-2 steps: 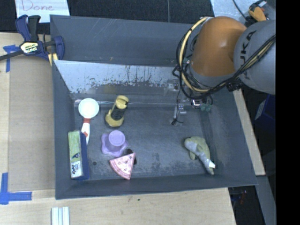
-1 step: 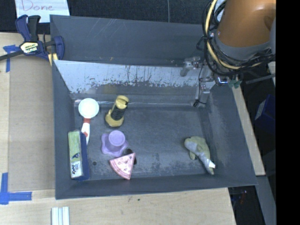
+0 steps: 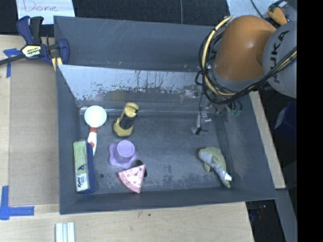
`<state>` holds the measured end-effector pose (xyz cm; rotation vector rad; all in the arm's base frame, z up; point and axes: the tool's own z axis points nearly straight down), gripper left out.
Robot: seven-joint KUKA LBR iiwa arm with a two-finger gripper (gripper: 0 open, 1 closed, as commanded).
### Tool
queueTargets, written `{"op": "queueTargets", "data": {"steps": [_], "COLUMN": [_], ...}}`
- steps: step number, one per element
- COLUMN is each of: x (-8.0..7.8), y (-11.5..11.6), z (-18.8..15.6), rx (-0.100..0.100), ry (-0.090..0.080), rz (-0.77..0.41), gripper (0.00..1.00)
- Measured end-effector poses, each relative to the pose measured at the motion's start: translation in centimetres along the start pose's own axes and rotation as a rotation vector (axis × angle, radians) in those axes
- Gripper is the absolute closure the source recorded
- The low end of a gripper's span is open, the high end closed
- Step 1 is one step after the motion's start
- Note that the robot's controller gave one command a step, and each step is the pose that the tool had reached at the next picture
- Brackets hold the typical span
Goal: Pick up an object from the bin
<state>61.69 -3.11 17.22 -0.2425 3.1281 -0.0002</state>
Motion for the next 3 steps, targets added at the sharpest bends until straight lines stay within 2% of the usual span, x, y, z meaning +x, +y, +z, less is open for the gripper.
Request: {"op": "queueTargets", "data": {"steps": [1,2,3], "x": [0.1,0.8,0.7], "y": [-0.1,-0.7,-1.5], "z": [-9.3,-12.0,-12.6], "rx": [0.003,0.003,0.006], "ry": [-0.015,-0.016,-0.024], "rz": [0.033,0.053,-0.161], "gripper": [0.00,0.00,1.00]}}
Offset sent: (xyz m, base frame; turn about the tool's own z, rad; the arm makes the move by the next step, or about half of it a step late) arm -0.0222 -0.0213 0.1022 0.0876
